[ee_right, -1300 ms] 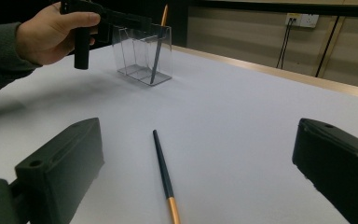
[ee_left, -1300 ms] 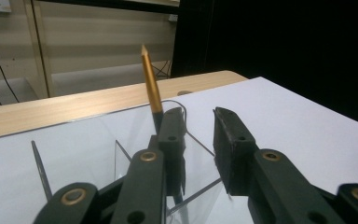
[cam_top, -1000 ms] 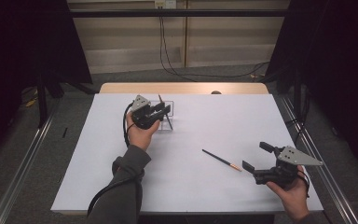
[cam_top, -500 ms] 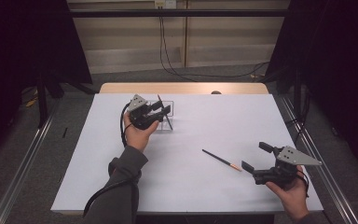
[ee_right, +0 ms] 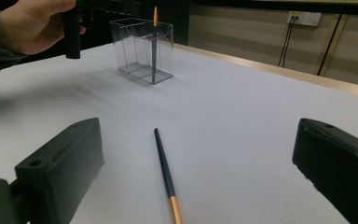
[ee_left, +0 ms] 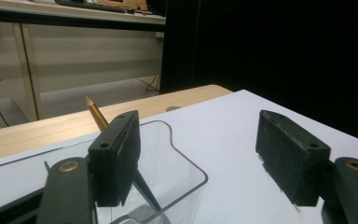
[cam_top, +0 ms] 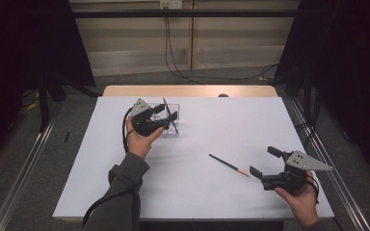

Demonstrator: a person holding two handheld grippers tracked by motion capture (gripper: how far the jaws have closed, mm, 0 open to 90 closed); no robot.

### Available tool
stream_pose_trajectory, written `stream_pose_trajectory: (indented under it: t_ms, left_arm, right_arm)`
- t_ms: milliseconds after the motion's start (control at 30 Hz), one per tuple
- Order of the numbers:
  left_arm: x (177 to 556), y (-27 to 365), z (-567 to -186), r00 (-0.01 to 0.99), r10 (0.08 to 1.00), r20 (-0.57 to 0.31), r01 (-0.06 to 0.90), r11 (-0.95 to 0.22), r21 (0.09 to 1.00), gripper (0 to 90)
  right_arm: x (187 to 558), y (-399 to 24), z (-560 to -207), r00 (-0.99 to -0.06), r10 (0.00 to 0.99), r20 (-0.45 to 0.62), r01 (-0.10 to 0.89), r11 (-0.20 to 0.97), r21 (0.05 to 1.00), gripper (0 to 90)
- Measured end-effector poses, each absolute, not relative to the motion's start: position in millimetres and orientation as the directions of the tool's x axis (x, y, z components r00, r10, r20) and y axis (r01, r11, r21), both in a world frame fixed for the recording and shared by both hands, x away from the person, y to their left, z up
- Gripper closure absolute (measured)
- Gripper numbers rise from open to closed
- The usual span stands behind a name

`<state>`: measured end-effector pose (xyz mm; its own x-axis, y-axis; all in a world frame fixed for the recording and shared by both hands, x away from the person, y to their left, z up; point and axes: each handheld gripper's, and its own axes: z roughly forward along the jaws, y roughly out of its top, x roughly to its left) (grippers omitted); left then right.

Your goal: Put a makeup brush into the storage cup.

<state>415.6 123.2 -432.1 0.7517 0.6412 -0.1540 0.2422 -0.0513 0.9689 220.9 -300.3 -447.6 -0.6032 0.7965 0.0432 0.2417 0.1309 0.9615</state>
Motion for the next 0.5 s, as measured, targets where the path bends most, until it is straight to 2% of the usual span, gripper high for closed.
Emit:
stream_pose_trajectory:
  t_ms: [133, 267, 500]
  left_arm:
    - [414.0, 125.0, -431.5, 0.766, 0.626, -0.149, 0.238, -0.06, 0.969, 23.7]
    - [411.9, 125.2, -431.2, 0.758, 0.625, -0.185, 0.254, -0.022, 0.967, 17.7]
    - [410.7, 132.1, -430.1, 0.771, 0.608, -0.187, 0.247, -0.014, 0.969, 11.3]
  right_arm:
    - [221.5, -300.1, -448.2, -0.603, 0.797, 0.04, 0.237, 0.132, 0.962, 1.2]
    - [221.6, -300.1, -448.2, -0.604, 0.796, 0.04, 0.237, 0.132, 0.962, 1.2]
    - [221.6, -299.6, -448.5, -0.604, 0.796, 0.038, 0.237, 0.134, 0.962, 1.2]
